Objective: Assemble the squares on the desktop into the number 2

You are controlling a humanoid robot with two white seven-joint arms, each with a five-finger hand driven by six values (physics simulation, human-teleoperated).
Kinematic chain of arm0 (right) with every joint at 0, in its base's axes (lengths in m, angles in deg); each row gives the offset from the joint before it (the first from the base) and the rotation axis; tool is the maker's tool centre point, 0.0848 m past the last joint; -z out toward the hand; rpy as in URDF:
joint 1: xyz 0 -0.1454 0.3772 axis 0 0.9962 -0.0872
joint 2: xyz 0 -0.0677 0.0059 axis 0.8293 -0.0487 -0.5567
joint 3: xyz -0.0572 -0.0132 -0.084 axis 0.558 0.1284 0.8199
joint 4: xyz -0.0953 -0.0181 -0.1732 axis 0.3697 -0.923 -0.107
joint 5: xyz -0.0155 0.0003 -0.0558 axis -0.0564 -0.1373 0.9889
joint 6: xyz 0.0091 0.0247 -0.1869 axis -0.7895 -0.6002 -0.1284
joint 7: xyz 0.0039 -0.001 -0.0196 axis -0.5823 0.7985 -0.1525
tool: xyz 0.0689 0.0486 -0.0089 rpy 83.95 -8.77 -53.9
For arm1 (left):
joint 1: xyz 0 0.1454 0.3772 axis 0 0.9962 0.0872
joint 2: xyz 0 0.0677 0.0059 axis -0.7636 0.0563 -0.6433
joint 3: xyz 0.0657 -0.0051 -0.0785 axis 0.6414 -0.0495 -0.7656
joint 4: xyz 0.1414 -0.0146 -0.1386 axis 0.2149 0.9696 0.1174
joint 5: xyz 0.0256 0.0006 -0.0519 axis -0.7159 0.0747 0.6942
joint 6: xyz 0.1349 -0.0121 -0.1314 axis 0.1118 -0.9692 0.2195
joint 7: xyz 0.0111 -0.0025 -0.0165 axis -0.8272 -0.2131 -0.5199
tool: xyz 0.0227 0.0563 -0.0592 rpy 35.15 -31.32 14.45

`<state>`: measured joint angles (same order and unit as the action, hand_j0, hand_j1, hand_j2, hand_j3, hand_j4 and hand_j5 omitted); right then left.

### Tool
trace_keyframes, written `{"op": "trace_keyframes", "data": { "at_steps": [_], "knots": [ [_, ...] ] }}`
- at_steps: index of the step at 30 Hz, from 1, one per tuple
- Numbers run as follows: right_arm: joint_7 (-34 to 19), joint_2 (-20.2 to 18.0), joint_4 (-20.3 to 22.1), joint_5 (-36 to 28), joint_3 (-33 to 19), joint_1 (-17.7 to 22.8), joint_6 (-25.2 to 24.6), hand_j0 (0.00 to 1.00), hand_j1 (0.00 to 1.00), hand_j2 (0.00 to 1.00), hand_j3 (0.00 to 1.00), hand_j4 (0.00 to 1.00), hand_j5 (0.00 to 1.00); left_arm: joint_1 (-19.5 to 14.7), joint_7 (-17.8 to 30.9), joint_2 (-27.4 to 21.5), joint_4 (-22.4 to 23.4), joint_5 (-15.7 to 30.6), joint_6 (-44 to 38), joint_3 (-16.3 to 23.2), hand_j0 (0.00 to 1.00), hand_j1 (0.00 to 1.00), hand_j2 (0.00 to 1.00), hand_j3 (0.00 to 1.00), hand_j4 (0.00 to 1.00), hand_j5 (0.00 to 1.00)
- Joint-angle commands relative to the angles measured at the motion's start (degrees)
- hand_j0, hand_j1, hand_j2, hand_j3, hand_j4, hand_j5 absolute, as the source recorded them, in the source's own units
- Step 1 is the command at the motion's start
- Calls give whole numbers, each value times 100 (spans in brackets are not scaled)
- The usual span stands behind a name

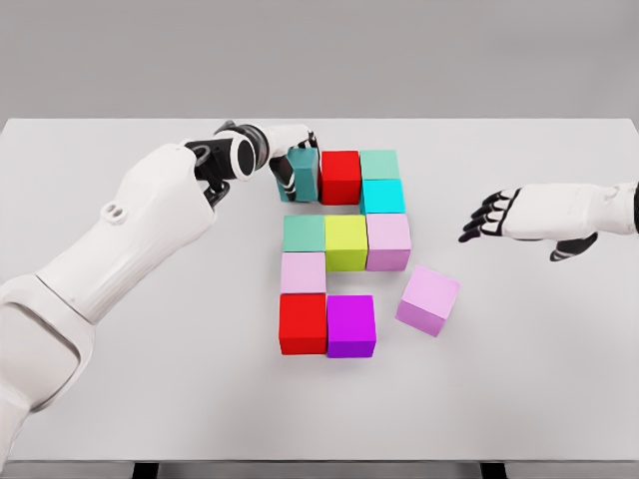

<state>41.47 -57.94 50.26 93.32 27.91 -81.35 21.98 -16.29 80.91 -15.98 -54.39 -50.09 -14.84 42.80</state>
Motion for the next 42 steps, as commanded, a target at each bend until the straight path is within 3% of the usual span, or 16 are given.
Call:
{"op": "trace_keyframes", "data": {
  "at_steps": [1,10,18,31,38,42],
  "knots": [
    [2,132,-55,141,134,0,-13,100,100,100,100,100,100,0,-2,0,2,-16,21,-3,66,66,66,66,66,66],
    [2,238,182,361,609,0,-13,100,100,100,100,100,100,0,-37,35,19,-16,30,-20,85,85,85,85,85,85],
    [2,238,604,369,644,-9,-13,100,100,100,100,100,100,9,-37,35,10,-16,39,-11,89,89,89,89,89,89],
    [2,246,920,343,635,-35,-13,100,100,100,100,100,100,0,-37,27,10,-25,65,-20,91,91,91,91,91,91],
    [2,264,911,308,635,-44,-13,100,100,100,100,100,100,-44,-46,-307,-69,-7,126,-20,100,100,100,100,100,100],
    [2,273,903,282,635,-53,-13,100,100,100,100,100,100,-44,-46,-808,-113,19,759,-29,100,100,100,100,100,100]
  ]
}}
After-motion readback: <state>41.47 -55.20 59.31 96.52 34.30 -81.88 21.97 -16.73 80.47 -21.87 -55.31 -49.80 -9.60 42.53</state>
